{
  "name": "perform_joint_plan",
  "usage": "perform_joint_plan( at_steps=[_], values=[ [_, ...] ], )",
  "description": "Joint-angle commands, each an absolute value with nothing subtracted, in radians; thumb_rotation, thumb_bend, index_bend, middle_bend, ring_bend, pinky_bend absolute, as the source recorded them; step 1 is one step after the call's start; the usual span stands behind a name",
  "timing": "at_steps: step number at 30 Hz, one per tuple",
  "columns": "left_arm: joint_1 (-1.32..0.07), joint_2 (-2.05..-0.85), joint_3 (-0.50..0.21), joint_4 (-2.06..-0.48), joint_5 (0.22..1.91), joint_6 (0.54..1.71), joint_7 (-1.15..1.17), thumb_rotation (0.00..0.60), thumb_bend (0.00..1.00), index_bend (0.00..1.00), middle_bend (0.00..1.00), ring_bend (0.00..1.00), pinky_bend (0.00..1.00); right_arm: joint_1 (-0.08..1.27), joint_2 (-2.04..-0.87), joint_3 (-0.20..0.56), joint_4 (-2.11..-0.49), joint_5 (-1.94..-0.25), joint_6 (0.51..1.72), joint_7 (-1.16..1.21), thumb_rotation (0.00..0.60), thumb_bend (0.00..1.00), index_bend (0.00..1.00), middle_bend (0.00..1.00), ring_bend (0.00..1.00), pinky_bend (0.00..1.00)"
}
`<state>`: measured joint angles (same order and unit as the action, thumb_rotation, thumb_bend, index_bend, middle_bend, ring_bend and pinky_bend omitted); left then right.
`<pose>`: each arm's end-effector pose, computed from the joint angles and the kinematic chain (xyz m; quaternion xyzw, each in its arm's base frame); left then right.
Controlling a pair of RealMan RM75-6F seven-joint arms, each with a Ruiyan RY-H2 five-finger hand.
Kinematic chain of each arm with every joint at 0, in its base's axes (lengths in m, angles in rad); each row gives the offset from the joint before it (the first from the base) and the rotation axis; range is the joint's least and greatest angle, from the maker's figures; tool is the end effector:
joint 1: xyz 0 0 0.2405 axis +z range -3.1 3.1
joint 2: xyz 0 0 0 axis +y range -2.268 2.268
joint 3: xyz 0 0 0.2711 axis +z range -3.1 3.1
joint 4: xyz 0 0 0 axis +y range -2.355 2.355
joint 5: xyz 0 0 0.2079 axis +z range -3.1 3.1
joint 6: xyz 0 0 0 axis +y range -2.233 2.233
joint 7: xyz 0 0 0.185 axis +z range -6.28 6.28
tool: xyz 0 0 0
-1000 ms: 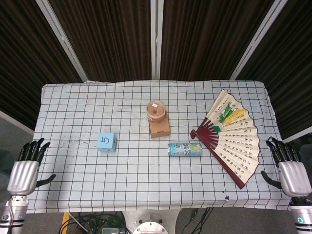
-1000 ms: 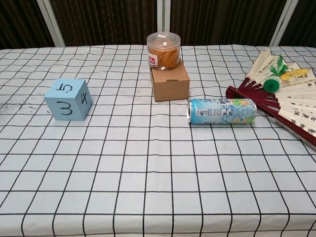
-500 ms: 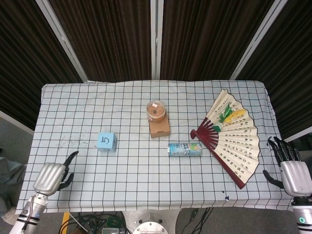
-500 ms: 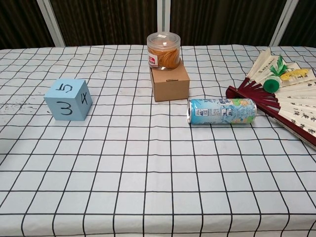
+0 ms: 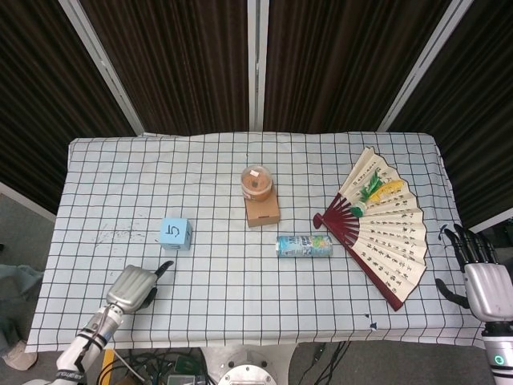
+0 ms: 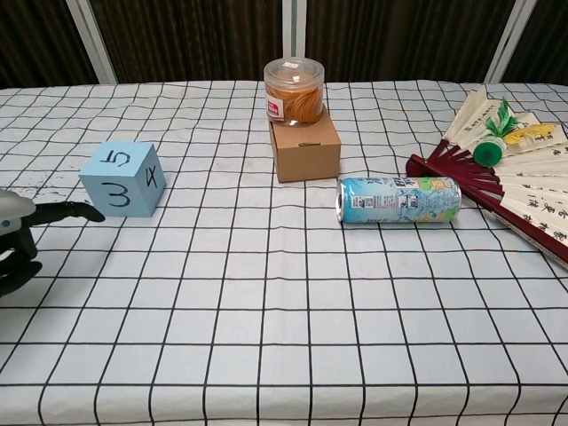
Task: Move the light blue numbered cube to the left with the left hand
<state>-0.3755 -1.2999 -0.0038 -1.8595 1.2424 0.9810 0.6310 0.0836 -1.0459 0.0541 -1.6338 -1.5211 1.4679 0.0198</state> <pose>-0.2300 0.2484 0.0020 -0.7945 -0.3844 -0.2299 0.4101 -0.3212 -0.2234 0.1862 0.6077 -0.3773 0.3807 0.5860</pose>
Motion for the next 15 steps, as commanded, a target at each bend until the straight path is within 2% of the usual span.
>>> perform_joint_plan(
  at_steps=[1,15],
  values=[
    [-0.406,-1.323,-0.011,-1.86,1.184,0.974,0.676,0.6,0.54,0.1,0.82,0.85,0.86,0.084,-1.047,0.055,-1.63,-1.519,1.465,0.023,0.6,0.19,0.0,0.0,0.0,0.0],
    [-0.491,-1.325,-0.019,-1.876,1.05,1.001,0.783,0.6,0.59,0.1,0.83,0.87,0.88,0.086,-1.051,0.056,-1.616,-1.509,1.457,0.033,0.6,0.19,0.0,0.0,0.0,0.0]
  ],
)
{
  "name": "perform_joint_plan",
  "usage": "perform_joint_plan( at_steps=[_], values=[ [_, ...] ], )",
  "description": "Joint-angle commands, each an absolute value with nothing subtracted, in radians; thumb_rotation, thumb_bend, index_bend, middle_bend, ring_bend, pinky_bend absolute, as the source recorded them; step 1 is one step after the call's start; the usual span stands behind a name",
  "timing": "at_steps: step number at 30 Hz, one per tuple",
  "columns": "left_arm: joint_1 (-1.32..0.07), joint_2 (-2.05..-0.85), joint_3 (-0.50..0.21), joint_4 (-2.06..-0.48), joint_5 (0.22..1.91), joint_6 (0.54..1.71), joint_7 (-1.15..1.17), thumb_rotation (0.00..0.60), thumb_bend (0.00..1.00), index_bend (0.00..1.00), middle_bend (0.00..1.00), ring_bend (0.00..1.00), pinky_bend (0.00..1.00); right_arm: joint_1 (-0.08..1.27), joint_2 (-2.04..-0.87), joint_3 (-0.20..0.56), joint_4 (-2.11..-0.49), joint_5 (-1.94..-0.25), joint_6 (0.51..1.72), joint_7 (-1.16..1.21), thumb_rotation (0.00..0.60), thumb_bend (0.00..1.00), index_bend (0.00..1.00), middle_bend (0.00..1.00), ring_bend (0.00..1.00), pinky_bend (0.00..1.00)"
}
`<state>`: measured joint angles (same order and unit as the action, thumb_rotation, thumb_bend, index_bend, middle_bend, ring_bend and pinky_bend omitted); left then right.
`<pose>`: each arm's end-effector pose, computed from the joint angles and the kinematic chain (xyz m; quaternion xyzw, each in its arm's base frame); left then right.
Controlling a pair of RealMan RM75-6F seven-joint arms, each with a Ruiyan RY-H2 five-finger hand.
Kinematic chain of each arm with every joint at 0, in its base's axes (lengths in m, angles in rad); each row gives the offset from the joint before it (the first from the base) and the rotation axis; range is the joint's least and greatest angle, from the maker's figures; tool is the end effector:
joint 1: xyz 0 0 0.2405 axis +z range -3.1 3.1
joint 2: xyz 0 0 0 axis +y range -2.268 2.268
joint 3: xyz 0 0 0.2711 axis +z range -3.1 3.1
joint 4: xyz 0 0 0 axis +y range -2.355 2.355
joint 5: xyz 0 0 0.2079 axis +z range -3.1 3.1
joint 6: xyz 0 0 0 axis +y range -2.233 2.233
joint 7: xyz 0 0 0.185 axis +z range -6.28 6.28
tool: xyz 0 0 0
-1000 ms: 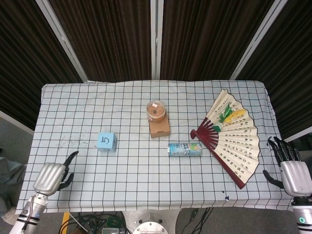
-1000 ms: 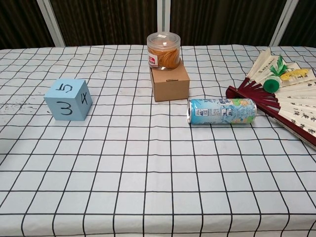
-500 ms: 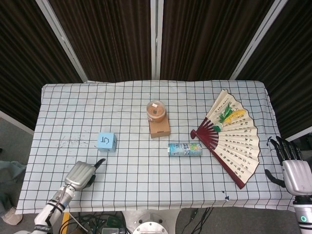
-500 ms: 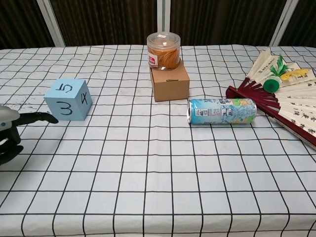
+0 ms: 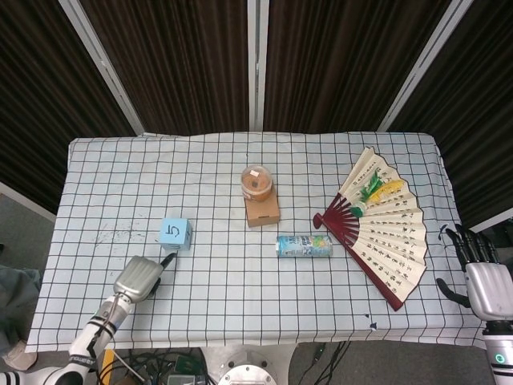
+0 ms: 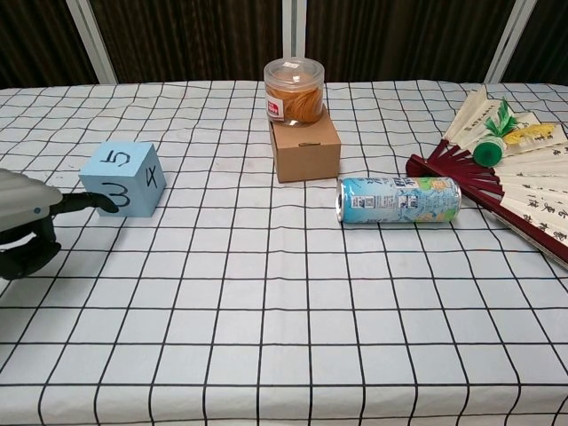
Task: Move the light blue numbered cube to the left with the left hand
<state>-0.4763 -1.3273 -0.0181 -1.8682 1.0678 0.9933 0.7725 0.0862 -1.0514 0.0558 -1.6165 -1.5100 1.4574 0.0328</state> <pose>-0.2199 0.2727 -0.0042 -0.8030 -0.3635 -0.2012 0.4273 -0.3263 -0.2249 0.1857 0.6055 -0.3820 0.3774 0.5874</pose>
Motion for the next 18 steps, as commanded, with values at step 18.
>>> perform_joint_plan(
  at_steps=[18],
  values=[
    [-0.613,-1.323,-0.014,-1.893,0.965,1.0,0.873,0.6,0.62,0.1,0.84,0.88,0.92,0.093,-1.052,0.058,-1.604,-1.493,1.434,0.053,0.6,0.2,0.0,0.0,0.0,0.0]
  ],
)
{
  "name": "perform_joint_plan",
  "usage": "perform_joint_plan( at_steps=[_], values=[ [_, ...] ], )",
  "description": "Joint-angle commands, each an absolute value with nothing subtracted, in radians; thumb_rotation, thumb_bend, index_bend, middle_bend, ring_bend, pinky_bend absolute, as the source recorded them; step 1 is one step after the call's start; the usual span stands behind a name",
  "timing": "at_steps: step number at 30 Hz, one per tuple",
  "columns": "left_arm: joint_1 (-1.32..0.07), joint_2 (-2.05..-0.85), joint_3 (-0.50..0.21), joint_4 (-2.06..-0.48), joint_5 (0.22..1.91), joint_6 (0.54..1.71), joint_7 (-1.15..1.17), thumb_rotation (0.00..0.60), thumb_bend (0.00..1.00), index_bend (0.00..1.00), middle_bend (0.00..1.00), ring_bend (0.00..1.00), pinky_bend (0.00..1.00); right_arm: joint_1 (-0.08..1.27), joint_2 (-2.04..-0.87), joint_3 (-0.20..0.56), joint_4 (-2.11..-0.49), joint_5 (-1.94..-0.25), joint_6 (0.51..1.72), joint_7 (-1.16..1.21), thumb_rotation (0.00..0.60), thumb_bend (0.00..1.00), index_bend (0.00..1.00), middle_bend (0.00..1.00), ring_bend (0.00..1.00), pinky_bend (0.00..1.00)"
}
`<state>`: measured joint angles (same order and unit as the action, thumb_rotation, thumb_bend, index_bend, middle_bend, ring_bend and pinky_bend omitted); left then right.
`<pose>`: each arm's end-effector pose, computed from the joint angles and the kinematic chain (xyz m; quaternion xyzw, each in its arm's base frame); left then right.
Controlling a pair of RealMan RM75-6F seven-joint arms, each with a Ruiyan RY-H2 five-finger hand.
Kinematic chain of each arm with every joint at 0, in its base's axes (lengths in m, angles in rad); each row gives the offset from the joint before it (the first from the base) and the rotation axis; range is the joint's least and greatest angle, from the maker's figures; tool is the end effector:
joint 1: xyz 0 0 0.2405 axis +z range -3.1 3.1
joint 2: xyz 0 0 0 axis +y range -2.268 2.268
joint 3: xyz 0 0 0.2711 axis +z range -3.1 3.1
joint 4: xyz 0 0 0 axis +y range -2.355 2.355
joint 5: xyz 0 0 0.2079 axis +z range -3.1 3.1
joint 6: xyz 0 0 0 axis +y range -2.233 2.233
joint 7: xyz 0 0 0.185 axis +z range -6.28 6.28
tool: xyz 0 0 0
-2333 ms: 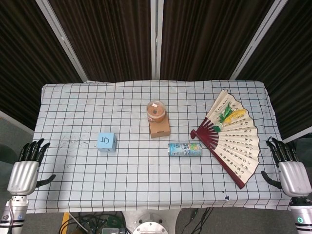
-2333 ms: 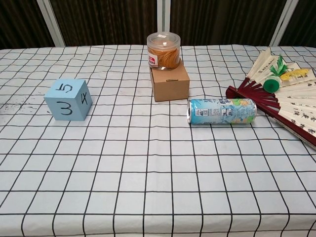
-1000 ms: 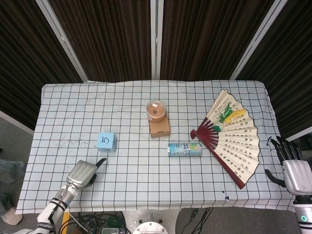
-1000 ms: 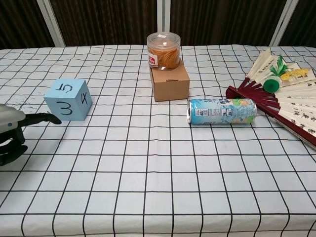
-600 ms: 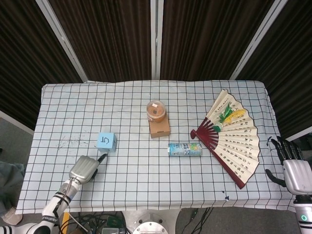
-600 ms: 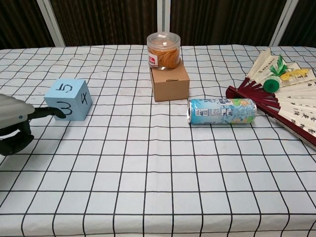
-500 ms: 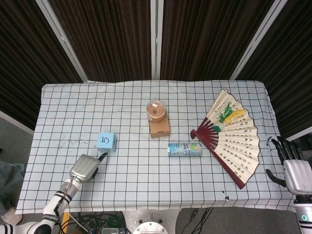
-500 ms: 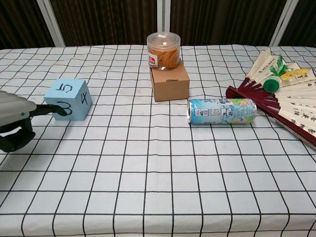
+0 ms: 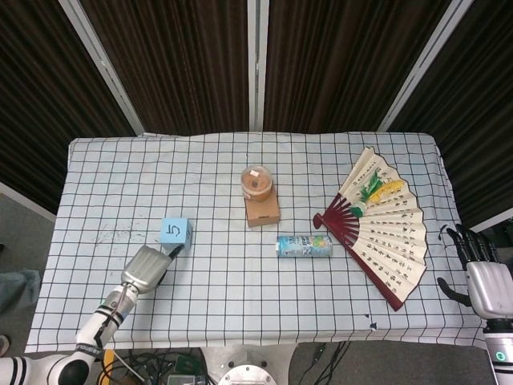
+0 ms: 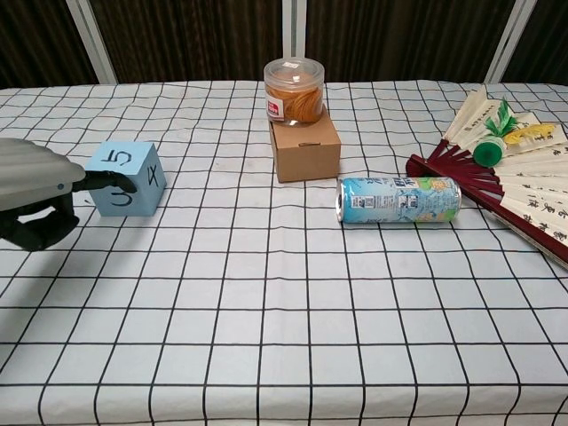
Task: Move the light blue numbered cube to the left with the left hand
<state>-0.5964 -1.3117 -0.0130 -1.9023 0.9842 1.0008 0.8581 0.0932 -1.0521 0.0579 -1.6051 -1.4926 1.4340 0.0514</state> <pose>-0.1940 0.2935 -0.0015 -0.8249 -0.3179 -0.1933 0.4256 -0.3315 -0.2278 0.1848 0.6028 -0.3924 0.3728 0.5862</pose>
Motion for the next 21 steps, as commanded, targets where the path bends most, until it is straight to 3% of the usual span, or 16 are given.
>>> perform_joint_plan(
  at_steps=[1,21],
  values=[
    [-0.622,-1.328,-0.015,-1.891,0.954,1.0,0.878,0.6,0.62,0.1,0.84,0.88,0.92,0.093,-1.052,0.058,-1.603,-1.492,1.435,0.054,0.6,0.2,0.0,0.0,0.0,0.0],
    [-0.839,-1.298,-0.014,-1.898,0.744,0.991,1.1,0.6,0.64,0.14,0.85,0.89,0.92,0.098,-1.065,0.056,-1.58,-1.468,1.404,0.061,0.6,0.2,0.0,0.0,0.0,0.0]
  ],
)
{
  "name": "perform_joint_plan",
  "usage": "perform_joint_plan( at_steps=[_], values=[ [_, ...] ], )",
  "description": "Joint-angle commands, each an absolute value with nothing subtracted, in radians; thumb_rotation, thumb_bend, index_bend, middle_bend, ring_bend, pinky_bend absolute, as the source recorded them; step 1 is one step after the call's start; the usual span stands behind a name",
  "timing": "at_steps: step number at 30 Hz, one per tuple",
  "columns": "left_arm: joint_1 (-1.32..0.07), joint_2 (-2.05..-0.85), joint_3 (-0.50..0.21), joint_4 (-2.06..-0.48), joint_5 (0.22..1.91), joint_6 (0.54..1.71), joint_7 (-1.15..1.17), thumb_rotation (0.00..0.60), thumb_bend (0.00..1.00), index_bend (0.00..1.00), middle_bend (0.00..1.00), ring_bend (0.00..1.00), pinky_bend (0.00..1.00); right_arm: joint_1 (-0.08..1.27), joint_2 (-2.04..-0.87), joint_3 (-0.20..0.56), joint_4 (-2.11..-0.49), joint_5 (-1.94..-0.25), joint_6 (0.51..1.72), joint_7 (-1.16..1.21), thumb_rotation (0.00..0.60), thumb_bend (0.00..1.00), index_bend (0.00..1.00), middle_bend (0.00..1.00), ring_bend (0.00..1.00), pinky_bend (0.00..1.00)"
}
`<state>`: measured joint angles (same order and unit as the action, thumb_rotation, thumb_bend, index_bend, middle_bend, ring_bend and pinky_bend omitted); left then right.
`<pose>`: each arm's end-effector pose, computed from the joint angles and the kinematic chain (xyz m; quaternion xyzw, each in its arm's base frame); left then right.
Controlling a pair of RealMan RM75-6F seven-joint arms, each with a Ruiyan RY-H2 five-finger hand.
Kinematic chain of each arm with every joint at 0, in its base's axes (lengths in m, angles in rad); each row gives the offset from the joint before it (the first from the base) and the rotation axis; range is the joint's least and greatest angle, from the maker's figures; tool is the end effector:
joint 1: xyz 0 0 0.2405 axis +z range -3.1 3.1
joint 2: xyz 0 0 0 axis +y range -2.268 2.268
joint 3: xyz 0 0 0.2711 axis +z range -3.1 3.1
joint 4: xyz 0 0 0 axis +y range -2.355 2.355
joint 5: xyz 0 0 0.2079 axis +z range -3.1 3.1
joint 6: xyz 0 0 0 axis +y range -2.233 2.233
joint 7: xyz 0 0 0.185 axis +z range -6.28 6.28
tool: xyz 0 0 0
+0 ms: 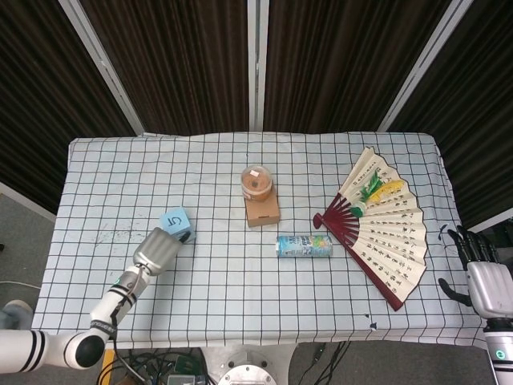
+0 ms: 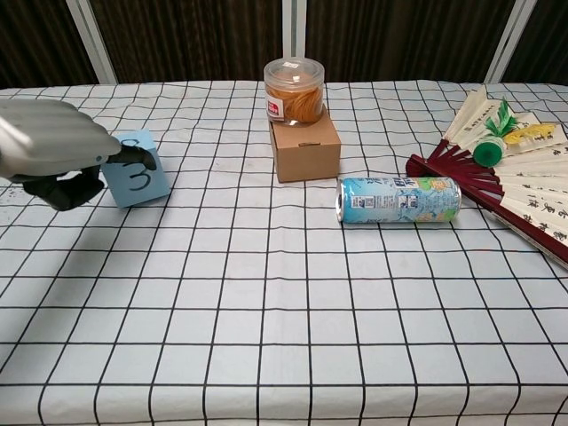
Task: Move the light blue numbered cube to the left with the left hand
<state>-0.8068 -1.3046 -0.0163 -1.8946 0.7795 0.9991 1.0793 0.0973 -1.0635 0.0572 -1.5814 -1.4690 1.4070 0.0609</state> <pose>-0.1620 0.3348 -0.0003 -0.8572 -0.2185 -0.1398 0.4448 -0.3408 -0.2291 0.1812 0.6001 -0.4038 0.3613 0.5885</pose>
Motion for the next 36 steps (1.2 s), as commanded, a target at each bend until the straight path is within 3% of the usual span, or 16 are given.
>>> perform_joint_plan(
  at_steps=[1,14,36],
  values=[
    [-0.853,-1.299,-0.013,-1.895,0.727,0.988,1.109,0.6,0.64,0.15,0.85,0.89,0.92,0.099,-1.066,0.055,-1.579,-1.468,1.402,0.062,0.6,0.2,0.0,0.0,0.0,0.0],
    [-0.992,-1.305,0.006,-1.878,0.6,0.976,1.173,0.6,0.65,0.19,0.85,0.89,0.93,0.101,-1.071,0.056,-1.569,-1.459,1.392,0.065,0.6,0.2,0.0,0.0,0.0,0.0],
    [-1.156,-1.334,0.045,-1.669,0.349,0.89,1.139,0.6,0.67,0.19,0.86,0.9,0.93,0.103,-1.073,0.06,-1.575,-1.447,1.386,0.052,0.6,0.2,0.0,0.0,0.0,0.0]
  ],
)
